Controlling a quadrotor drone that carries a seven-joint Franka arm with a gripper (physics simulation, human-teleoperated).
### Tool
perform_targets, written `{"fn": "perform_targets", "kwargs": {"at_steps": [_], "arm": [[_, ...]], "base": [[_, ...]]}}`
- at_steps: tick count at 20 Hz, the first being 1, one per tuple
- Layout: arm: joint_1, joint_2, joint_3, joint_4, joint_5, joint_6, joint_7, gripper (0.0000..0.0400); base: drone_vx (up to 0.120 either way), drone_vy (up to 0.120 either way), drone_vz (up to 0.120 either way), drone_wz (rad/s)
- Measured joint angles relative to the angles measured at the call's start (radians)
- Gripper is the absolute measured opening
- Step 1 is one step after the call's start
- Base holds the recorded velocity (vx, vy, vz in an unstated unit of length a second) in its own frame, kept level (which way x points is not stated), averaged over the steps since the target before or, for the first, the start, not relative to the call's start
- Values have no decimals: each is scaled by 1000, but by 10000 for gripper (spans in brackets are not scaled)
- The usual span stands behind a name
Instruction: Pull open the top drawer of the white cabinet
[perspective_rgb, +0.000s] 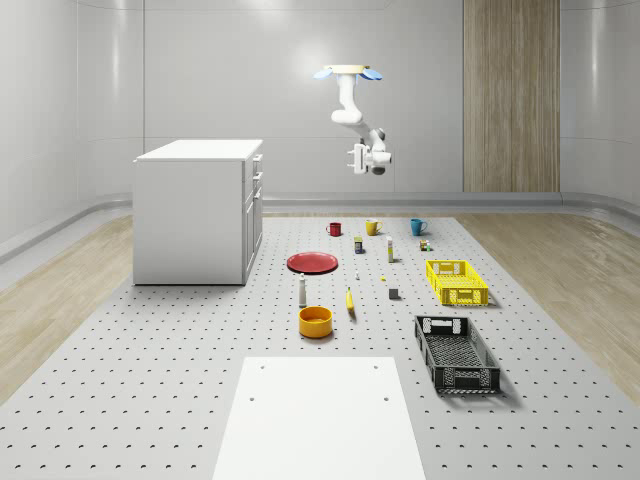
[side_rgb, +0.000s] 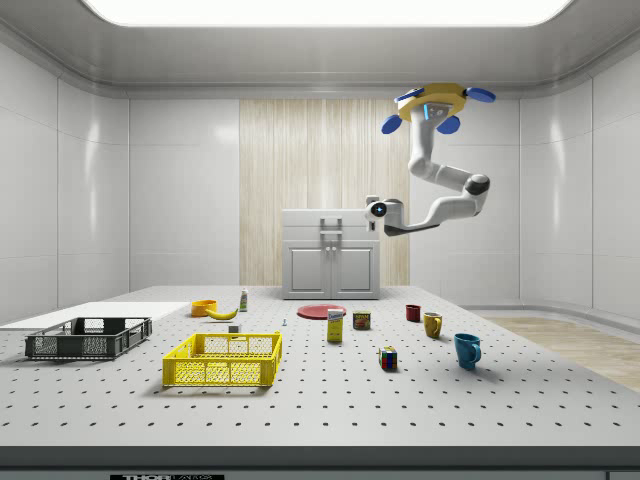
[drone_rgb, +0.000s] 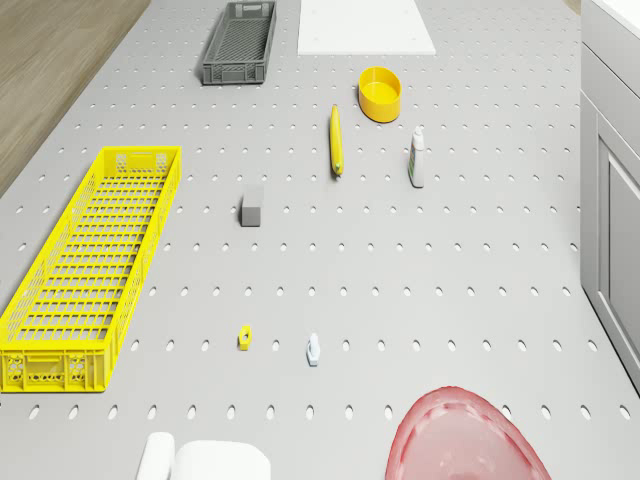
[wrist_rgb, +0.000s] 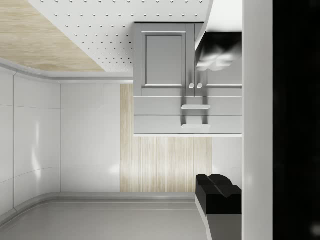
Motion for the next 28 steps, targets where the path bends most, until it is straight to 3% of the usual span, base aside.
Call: {"fn": "perform_targets", "kwargs": {"at_steps": [5, 10, 28], "arm": [[8, -10, -2, -1, -8, 8, 7, 305], [17, -17, 14, -19, 1, 36, 8, 305], [80, 0, 179, -132, 156, 243, -37, 305]], "base": [[112, 0, 0, 0], [0, 0, 0, 0], [0, 0, 0, 0]]}}
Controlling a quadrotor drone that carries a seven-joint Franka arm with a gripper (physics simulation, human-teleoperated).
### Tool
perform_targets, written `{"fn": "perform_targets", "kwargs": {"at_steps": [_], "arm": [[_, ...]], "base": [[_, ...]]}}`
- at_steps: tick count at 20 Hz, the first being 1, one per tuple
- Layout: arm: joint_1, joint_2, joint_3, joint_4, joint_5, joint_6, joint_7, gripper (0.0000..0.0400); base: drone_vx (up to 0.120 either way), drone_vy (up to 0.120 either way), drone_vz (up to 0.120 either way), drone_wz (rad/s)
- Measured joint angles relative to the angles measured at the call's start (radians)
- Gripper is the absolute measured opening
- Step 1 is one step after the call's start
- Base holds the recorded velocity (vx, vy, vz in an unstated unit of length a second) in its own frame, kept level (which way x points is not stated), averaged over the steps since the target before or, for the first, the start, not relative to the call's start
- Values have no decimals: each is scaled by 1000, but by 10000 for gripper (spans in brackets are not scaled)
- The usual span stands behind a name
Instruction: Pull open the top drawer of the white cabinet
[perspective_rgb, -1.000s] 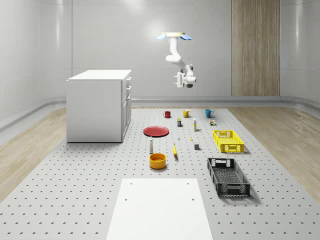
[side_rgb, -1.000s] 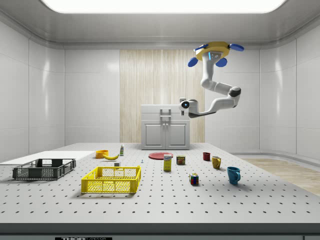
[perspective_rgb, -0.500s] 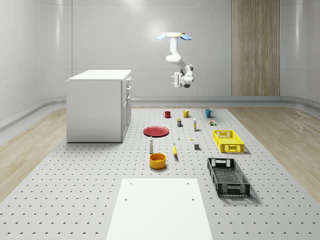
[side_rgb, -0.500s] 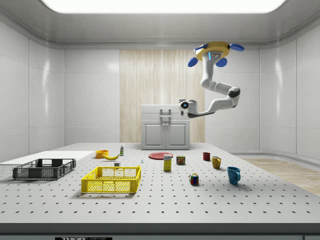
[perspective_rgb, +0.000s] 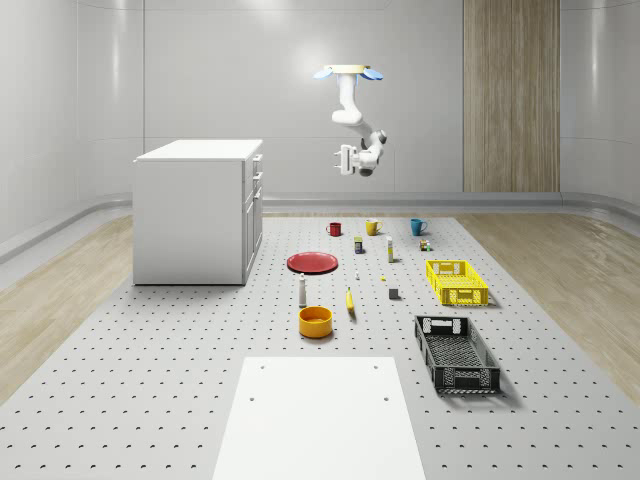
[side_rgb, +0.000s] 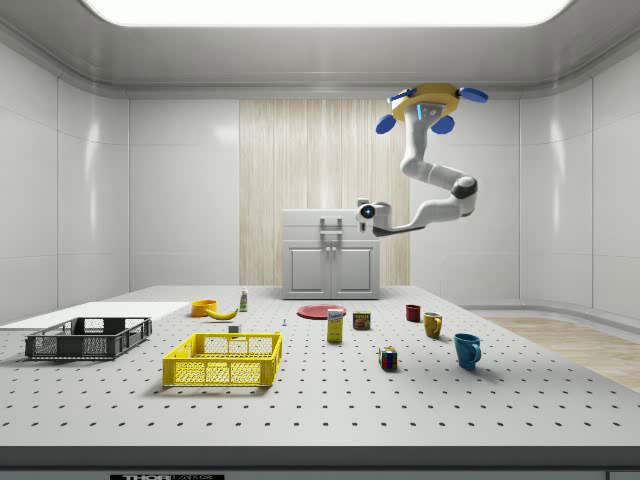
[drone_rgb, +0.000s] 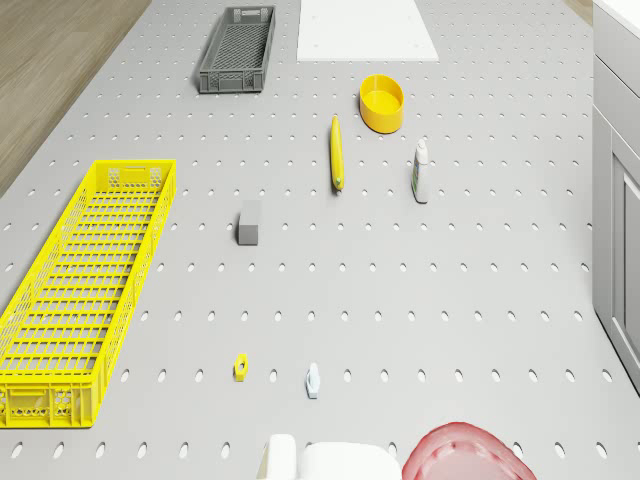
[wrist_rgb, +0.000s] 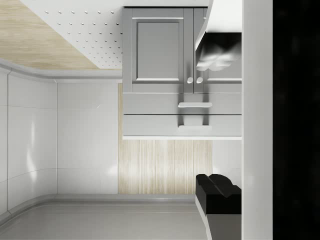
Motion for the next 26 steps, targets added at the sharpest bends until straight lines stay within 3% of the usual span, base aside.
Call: {"fn": "perform_targets", "kwargs": {"at_steps": [13, 26], "arm": [[79, 75, 139, -32, 180, 154, -74, 305], [151, 208, 274, -2, 395, 267, -177, 305]], "base": [[0, 0, 0, 0], [0, 0, 0, 0]]}}
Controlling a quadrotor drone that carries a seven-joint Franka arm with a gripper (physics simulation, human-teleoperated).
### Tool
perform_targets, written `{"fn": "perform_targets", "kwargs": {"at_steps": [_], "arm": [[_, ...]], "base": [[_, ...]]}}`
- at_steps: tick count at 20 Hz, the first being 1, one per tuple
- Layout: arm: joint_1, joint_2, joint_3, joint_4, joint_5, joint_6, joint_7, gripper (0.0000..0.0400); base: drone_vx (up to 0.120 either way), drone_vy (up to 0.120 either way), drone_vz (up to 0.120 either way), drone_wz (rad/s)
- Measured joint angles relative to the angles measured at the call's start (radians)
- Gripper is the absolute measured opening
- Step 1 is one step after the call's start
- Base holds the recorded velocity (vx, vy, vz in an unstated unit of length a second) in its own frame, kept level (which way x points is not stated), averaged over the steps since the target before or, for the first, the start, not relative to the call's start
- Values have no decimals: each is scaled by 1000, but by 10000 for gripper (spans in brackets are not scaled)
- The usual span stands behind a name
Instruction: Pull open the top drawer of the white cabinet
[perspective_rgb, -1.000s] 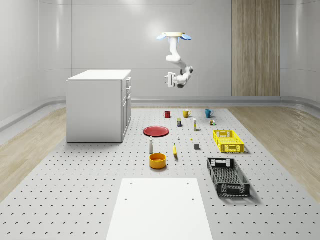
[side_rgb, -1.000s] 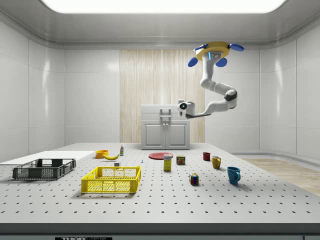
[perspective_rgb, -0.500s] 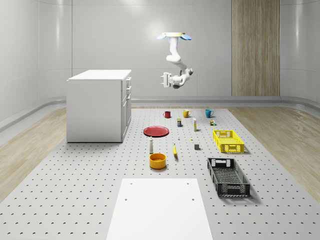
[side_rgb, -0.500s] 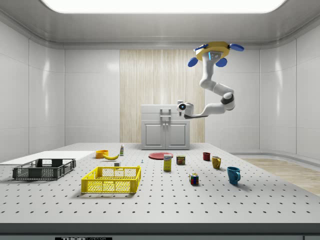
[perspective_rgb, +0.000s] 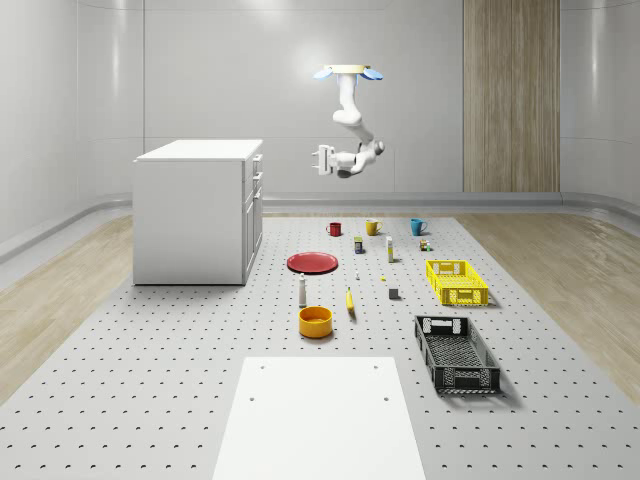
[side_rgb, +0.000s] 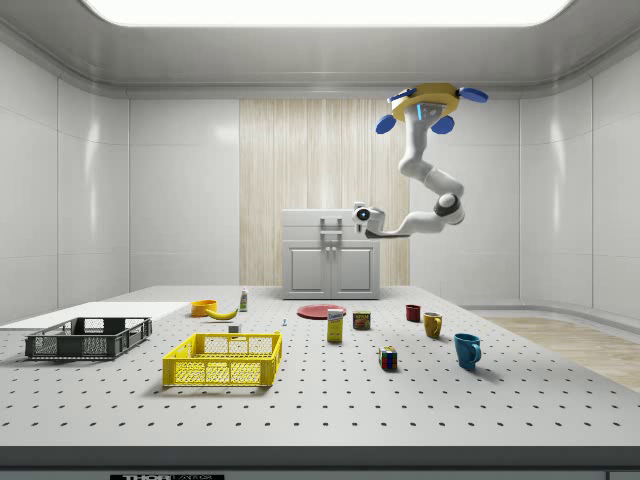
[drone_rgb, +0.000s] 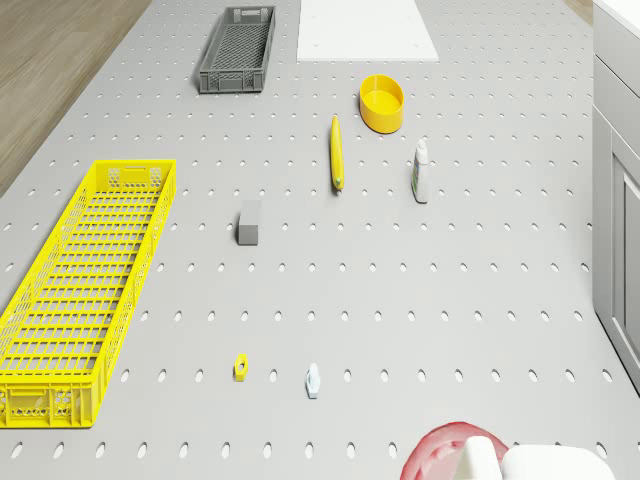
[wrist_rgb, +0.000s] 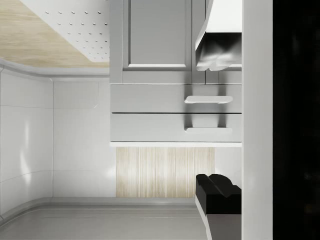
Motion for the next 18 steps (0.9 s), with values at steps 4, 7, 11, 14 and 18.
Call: {"fn": "perform_targets", "kwargs": {"at_steps": [4, 7, 11, 14, 18], "arm": [[10, 48, 39, 19, 65, 20, -32, 305], [15, 86, 70, 36, 115, 32, -56, 305], [17, 140, 114, 63, 182, 46, -87, 305], [15, 181, 149, 86, 231, 54, -109, 305], [6, 238, 197, 120, 294, 63, -137, 305]], "base": [[0, 0, 0, 0], [0, 0, 0, 0], [0, 0, 0, 0], [0, 0, 0, 0], [0, 0, 0, 0]]}}
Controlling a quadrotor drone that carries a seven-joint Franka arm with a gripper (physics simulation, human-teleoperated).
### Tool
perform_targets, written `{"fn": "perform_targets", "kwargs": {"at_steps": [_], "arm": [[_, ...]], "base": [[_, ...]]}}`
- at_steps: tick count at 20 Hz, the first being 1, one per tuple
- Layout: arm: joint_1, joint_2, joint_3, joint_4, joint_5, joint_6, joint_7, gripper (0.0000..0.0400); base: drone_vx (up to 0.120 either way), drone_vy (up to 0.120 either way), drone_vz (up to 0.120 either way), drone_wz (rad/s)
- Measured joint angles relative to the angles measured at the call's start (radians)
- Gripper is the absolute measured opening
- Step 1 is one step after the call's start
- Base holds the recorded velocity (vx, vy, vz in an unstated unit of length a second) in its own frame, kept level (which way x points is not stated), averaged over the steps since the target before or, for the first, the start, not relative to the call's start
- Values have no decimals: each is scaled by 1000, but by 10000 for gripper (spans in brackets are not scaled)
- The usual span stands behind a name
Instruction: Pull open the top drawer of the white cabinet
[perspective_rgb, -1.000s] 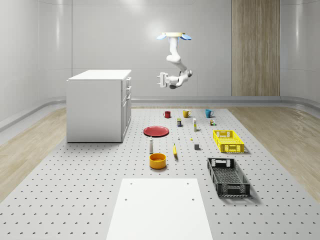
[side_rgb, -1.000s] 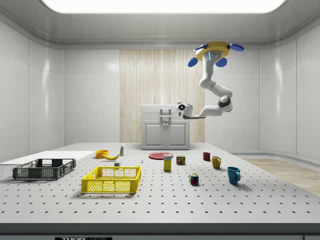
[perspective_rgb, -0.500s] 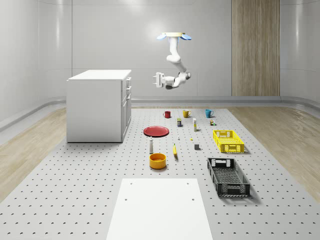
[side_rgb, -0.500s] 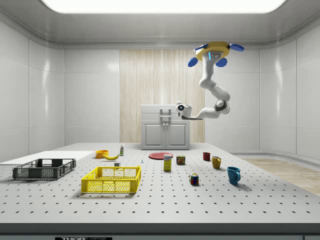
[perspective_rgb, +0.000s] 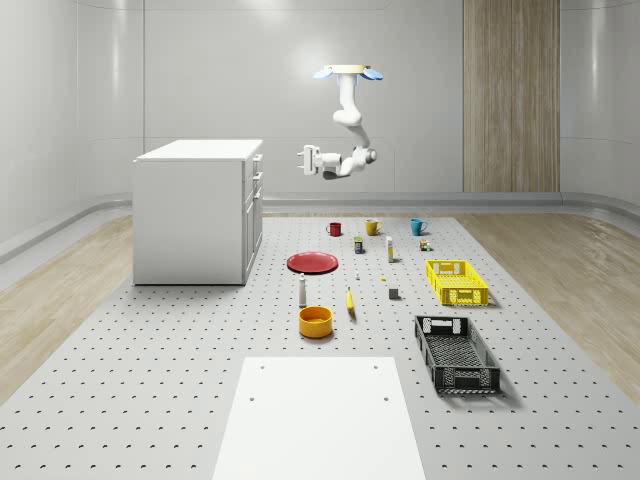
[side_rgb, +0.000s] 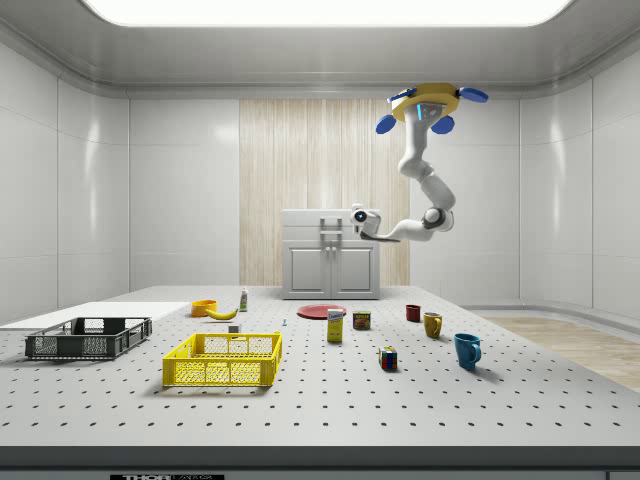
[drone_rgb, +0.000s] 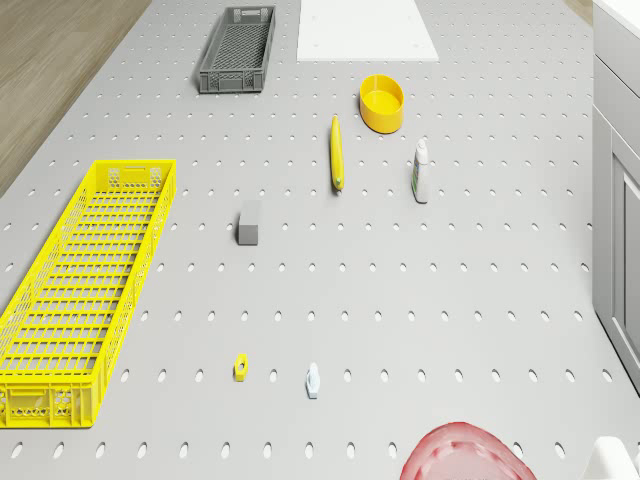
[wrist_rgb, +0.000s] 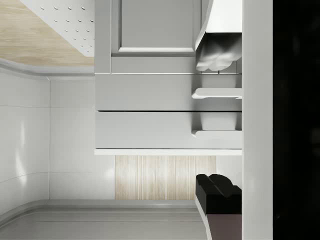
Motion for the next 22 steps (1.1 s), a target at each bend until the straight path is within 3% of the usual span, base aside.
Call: {"fn": "perform_targets", "kwargs": {"at_steps": [9, 22], "arm": [[-38, 117, 109, 80, 118, 15, -46, 305], [-125, 186, 215, 103, 209, -9, -99, 305]], "base": [[0, 0, 0, 0], [0, 0, 0, 0]]}}
